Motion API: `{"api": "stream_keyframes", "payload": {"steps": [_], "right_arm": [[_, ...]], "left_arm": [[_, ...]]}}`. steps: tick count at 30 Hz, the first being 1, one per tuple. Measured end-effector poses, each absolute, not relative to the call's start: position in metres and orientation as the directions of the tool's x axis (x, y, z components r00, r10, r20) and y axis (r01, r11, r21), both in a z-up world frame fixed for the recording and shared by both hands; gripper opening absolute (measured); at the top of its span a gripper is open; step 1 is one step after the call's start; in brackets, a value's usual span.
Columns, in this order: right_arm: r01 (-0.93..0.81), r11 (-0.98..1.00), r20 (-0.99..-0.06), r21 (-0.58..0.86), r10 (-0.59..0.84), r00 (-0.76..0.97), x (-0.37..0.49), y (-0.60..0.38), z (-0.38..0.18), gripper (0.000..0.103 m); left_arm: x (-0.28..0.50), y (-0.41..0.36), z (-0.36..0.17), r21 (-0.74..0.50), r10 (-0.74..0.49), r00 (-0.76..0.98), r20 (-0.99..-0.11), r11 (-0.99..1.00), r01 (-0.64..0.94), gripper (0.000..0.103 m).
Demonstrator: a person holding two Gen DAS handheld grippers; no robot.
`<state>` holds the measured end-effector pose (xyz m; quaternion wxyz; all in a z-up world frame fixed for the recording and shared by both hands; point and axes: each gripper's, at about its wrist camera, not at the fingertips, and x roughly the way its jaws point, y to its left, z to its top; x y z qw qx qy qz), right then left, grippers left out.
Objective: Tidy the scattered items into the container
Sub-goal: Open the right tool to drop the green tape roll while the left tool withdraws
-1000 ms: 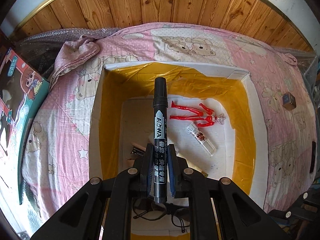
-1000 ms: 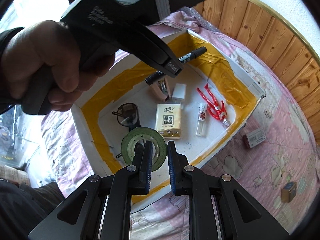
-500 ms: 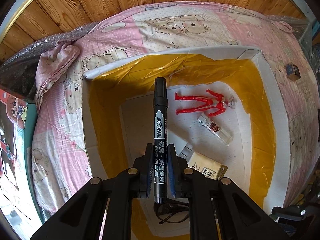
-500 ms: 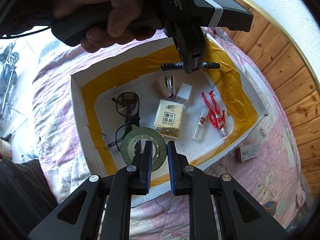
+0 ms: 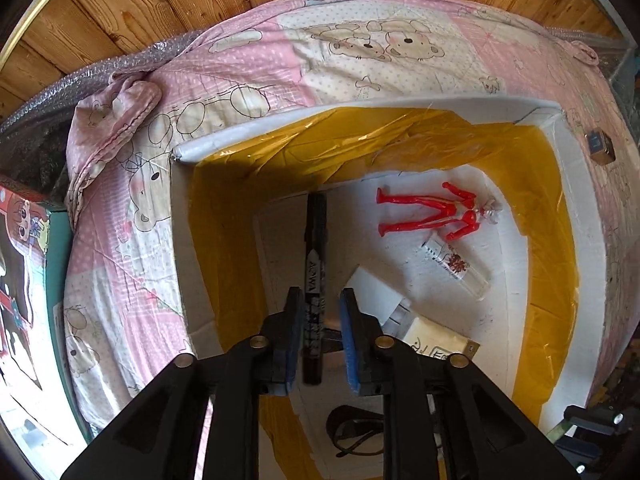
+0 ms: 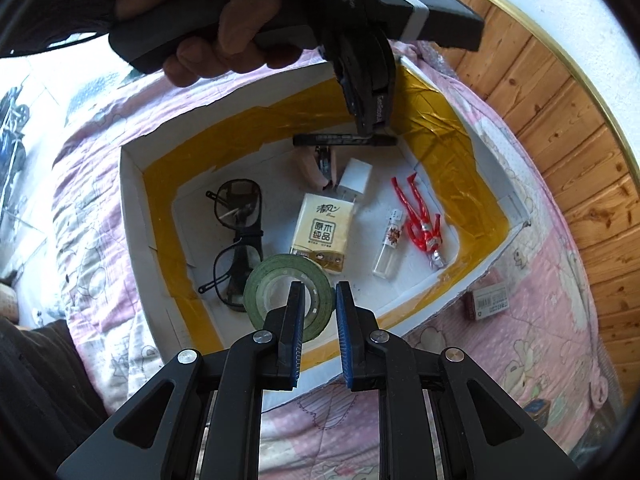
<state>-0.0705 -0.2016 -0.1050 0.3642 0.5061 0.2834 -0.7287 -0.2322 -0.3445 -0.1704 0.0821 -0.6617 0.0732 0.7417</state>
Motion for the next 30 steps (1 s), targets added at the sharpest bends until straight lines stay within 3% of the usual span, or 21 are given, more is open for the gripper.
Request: {"api": "stream_keyframes", "payload": {"steps": [1,15,30], "right_arm": [[0.805,-0.593,-0.942,-0.022,-0.257,-0.215,-0.072,-0.197,-0.103,0.017],[0.559,-0.749,-0.875,0.357,-0.478,-0.081,-0.075,-0.124,-0.101,0.017],[0.508,-0.728,-0.815,0.46,-0.573,-0.082,-0.047,-0.114,-0.085,0.019]], "left_arm": [[-0.23,-0.345,-0.168,0.007,0.019,-0.123,-0.992,-0.977,-0.212,0.044],[-0.161,-0.35,-0.13,-0.085,0.102,-0.16,-0.982,-0.99,-0.109,0.044],[-0.063,-0.314,-0.092,-0.194,0.199,-0.241,-0.95,-0.98,-0.045,0.044]]}}
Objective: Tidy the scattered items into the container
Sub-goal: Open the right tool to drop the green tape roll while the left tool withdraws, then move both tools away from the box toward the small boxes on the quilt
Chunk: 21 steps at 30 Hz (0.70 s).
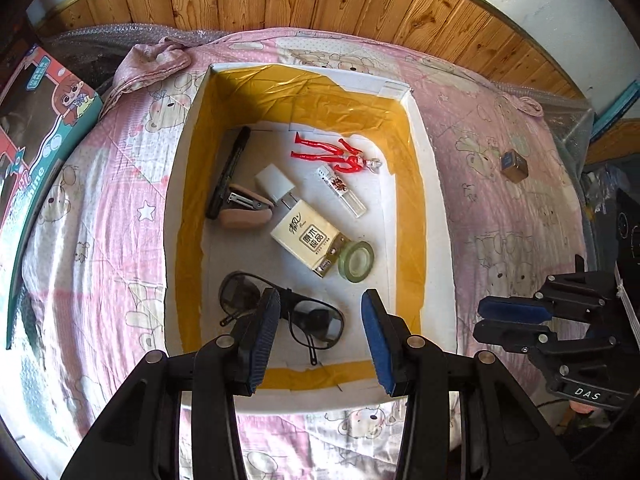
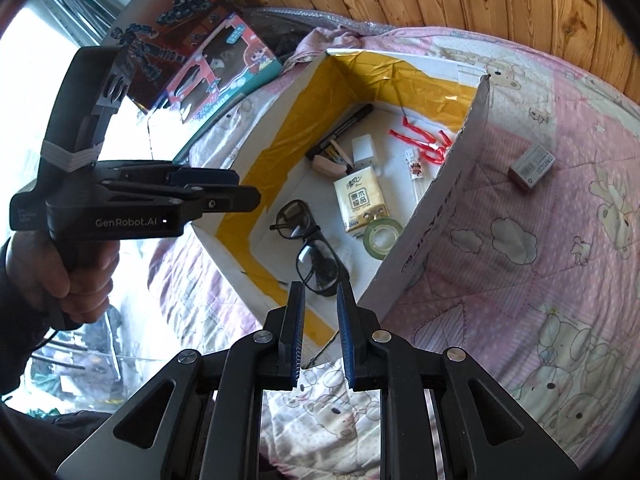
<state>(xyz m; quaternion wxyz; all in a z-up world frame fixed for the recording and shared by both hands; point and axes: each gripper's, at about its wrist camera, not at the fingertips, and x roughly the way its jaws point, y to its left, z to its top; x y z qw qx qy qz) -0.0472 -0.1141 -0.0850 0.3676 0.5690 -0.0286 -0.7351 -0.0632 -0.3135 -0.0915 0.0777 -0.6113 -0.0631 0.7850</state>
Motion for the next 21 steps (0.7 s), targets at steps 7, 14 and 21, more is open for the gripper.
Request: {"api": "stream_keyframes", "payload": {"steps": [7,14,21], "right_arm": [[0.495,-0.73,-0.805,0.471,-0.585,-0.098,-0.027,-0.102,-0.081,0.019],[0.415,-0.761,-0.788,0.499,-0.598,-0.148,-0.017,-0.07,-0.08,0.019],[0.285,-0.82,-0.791,0.497,-0.563,-0.24,-0.022,-0.012,-0.08,0.019]], "left_arm": [[-0.037,-0.289,-0.077,-0.214,0.221,-0.279,-0.935,-0.975,-0.054,0.044],[-0.031,-0.251,-0.061,-0.239,0.262,-0.3,-0.917,-0.965,-0.112,0.044],[-0.049,-0.204,-0.058,-0.259,0.302,-0.296,-0.906,-0.95,-0.176,0.045]]}}
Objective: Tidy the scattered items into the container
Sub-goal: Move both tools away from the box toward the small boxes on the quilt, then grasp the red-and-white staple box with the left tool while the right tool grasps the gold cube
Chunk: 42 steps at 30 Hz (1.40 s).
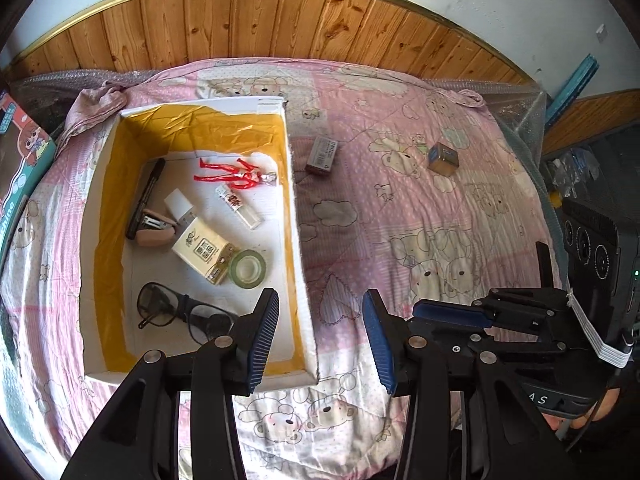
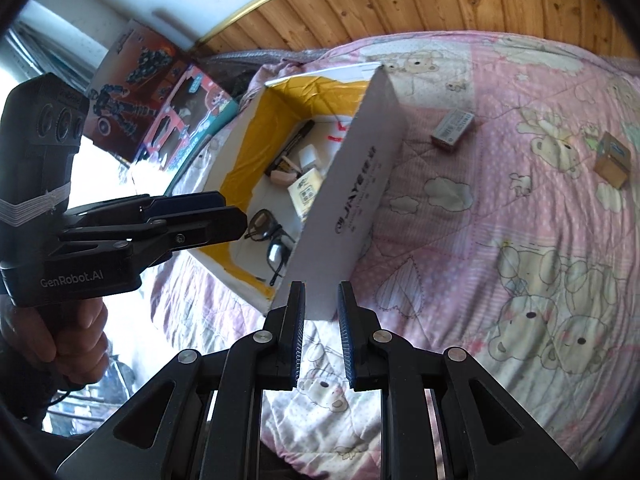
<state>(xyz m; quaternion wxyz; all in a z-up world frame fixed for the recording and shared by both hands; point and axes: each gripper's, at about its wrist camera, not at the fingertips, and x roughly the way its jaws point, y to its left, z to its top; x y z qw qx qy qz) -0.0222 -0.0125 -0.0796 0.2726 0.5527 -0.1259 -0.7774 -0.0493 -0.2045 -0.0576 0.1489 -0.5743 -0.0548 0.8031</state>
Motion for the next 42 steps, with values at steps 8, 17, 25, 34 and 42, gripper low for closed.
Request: {"api": "stream_keyframes", "payload": {"steps": [8,17,25,34,42], "right_arm": [[0.09,-0.882,-0.808,0.463,-0.462,-0.365,-0.045,0.068,-0.076,0.019],[-0.105,-0.914,-0.833,0.391,-0.303,-0.463,-0.087,0.128,-0.08,0.042],[-0.263,-0.924,-0.867,0.278,-0.123,-0.484,-0.146,0.172,-0.105,0.049],[-0.345,-0.928,-0.913,0.14,0.014,-0.408,-0.211,0.196,-0.16,0.05],[-0.375,-0.923,-0.924,0.081,0.071,-0.376,-0.241,0.207,-0.192,0.063]], "left_arm": [[-0.096,-0.152,-0.062,-0.249,0.311,-0.293,-0.904,-0.941,-0.23,0.049],[-0.171,-0.113,-0.101,-0.181,0.237,-0.293,-0.926,-0.962,-0.204,0.054],[-0.228,-0.102,-0.159,-0.144,0.177,-0.225,-0.958,-0.978,-0.154,0.054],[-0.27,-0.101,-0.202,-0.143,0.156,-0.179,-0.971,-0.986,-0.086,0.054],[-0.285,-0.095,-0.236,-0.082,0.099,-0.175,-0.98,-0.992,-0.098,0.062]]}}
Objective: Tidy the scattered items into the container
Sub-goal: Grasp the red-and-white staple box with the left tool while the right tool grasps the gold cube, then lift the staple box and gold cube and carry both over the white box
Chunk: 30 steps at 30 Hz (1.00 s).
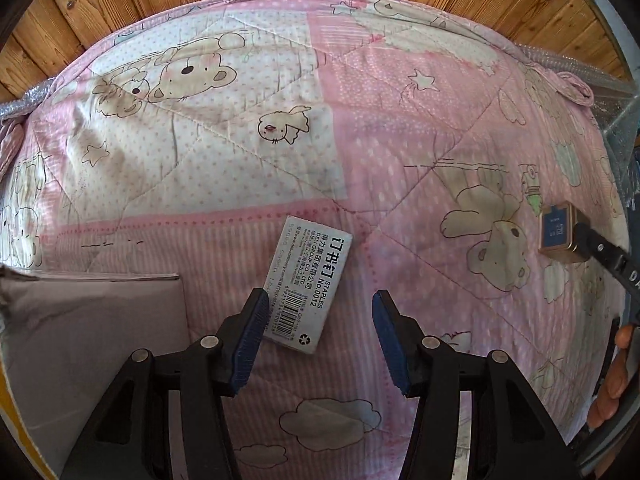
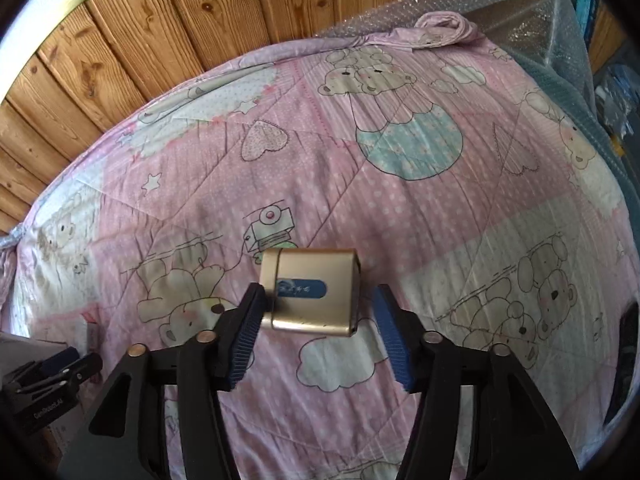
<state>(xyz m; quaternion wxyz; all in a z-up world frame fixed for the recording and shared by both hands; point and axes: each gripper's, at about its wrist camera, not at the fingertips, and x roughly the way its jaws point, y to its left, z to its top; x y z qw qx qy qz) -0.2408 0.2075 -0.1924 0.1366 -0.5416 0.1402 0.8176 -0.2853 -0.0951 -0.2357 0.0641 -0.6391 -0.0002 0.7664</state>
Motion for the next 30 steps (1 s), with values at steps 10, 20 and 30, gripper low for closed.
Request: {"api": "stream_keyframes", "payload": {"steps": [10,20,30], "right_arm": [[-0.405,-0.88,-0.904,0.247,-0.059,-0.424,-0.251,0.223,-0.205,0.065],[-0.386,-0.895,-0.901,0.225,-0.041,-0.432,-0.25,0.22,-0.203,0.063],[-0.41,-0.862,-0.879,0.298,-0.079,-0.471,-0.235,0.238,-0.197,0.041]], "left_arm": [[-0.287,-0.106,-0.253,-0.108,0.118,-0.197,-0.973,-0.992,-0.057,0.037],[-0.273,-0.114,-0.251,-0.223,0.235,-0.201,-0.951,-0.971,-0.082,0.015],[-0.264,-0.102,-0.233,-0.27,0.286,-0.204,-0.936,-0.958,-0.1,0.015]]}}
